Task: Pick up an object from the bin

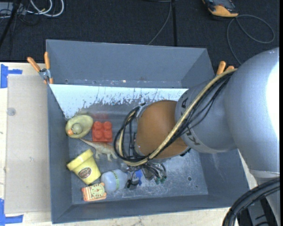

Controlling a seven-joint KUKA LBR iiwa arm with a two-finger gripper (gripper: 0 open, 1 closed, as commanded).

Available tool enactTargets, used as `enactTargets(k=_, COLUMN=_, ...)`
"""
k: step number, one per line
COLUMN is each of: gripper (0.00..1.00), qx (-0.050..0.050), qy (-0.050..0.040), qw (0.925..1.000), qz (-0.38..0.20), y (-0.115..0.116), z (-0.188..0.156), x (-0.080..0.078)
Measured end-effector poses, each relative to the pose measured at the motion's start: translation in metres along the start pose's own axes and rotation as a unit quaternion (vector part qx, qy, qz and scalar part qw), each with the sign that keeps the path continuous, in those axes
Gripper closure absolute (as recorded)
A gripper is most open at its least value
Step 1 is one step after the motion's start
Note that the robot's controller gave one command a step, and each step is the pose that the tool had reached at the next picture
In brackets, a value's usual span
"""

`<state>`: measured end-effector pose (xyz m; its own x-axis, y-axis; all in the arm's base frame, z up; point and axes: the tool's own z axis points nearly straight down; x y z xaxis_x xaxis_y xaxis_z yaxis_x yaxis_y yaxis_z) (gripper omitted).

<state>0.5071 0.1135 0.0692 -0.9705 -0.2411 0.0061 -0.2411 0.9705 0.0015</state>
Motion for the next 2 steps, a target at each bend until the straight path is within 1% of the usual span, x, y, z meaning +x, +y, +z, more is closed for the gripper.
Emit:
enactTargets(k=1, gripper=1.00, qx=0.000, qy=0.0000, qw=1.0000, qz=0.000, y=0.000, z=0.000, x=0.000)
enactTargets(k=2, gripper=1.00, qx=0.000, qy=0.0019, qw=1.0000, qz=-0.001, y=0.000, z=-0.021, x=-0.005)
